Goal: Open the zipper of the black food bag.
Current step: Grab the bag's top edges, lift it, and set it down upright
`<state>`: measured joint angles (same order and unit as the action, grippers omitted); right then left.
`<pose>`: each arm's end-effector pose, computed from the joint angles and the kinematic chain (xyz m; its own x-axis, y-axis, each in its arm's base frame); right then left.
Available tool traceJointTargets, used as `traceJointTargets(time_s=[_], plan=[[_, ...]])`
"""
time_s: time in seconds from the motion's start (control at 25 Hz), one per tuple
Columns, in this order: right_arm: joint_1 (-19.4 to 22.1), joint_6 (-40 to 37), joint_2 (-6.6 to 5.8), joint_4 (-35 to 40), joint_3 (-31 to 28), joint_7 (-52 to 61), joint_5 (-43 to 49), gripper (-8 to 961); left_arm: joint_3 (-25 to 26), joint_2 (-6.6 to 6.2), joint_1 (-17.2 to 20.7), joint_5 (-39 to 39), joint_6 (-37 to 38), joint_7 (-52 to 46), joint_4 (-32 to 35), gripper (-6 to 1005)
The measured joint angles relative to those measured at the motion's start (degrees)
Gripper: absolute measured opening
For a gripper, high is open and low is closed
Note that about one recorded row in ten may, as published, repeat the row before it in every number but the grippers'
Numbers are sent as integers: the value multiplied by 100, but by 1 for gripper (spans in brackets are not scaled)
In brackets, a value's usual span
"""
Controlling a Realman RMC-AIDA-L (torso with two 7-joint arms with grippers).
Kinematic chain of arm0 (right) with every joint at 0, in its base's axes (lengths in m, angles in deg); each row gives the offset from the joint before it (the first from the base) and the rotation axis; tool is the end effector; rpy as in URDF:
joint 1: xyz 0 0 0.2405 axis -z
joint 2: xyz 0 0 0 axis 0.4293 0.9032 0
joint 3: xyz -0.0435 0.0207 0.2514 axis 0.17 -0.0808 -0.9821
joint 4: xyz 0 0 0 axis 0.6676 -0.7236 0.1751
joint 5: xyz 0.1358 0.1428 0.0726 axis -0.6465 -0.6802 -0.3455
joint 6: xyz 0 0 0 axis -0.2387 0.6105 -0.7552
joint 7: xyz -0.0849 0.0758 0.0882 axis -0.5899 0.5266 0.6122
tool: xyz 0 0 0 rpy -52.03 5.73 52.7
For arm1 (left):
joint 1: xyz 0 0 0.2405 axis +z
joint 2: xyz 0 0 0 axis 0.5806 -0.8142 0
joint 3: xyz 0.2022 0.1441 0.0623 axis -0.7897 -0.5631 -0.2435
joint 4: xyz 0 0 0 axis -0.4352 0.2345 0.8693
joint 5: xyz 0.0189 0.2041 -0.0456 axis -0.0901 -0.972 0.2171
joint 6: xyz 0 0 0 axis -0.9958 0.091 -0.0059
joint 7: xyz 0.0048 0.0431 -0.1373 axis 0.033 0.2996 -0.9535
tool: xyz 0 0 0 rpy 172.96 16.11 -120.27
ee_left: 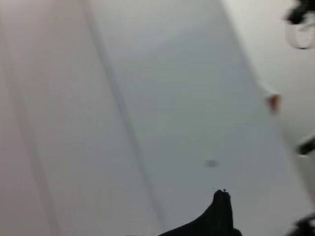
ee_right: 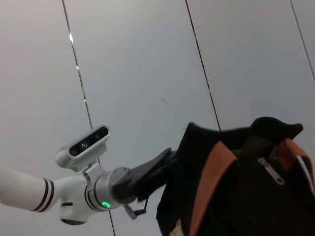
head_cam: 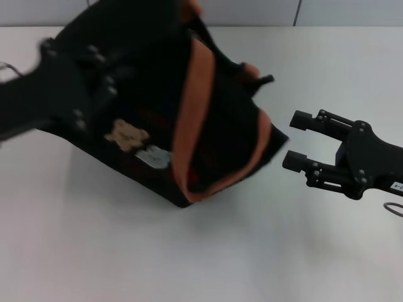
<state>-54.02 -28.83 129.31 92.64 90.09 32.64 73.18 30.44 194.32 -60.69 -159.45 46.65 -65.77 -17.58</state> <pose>0.2593 0.2707 -0.0072 0.5864 -0.1682 -0.7924 -0.3365 -0.9404 -0.0494 -0.2474 0.2991 0.0528 0.6885 -0.3940 0.6089 0.0088 -0.8349 -0.5503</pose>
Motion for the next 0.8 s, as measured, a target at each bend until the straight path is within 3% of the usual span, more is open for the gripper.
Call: traceJointTargets(time_s=[0.04, 0.16, 0.2, 0.4, 0.64, 0.8], plan=[[0, 5, 2, 0, 0, 10, -29, 775, -374, 19, -49, 7, -15, 102, -22, 97], [13, 9, 1, -1, 0, 13, -88, 775, -534, 26, -95, 12, -33, 107, -44, 97], [24, 11, 0, 0, 0, 15, -110, 775, -855, 49, -225, 15, -80, 109, -105, 97], [98, 14, -18, 26, -26, 16, -141, 774, -999, 65, -509, 21, -144, 220, -392, 97], [654, 139, 54, -147, -922, -1398, -853, 773, -1270, 71, -928, 26, -364, 537, -1028, 97], [911, 157, 68, -487, -1137, -2220, -1302, 772, -1298, 75, -1090, 36, -514, 702, -1413, 97]])
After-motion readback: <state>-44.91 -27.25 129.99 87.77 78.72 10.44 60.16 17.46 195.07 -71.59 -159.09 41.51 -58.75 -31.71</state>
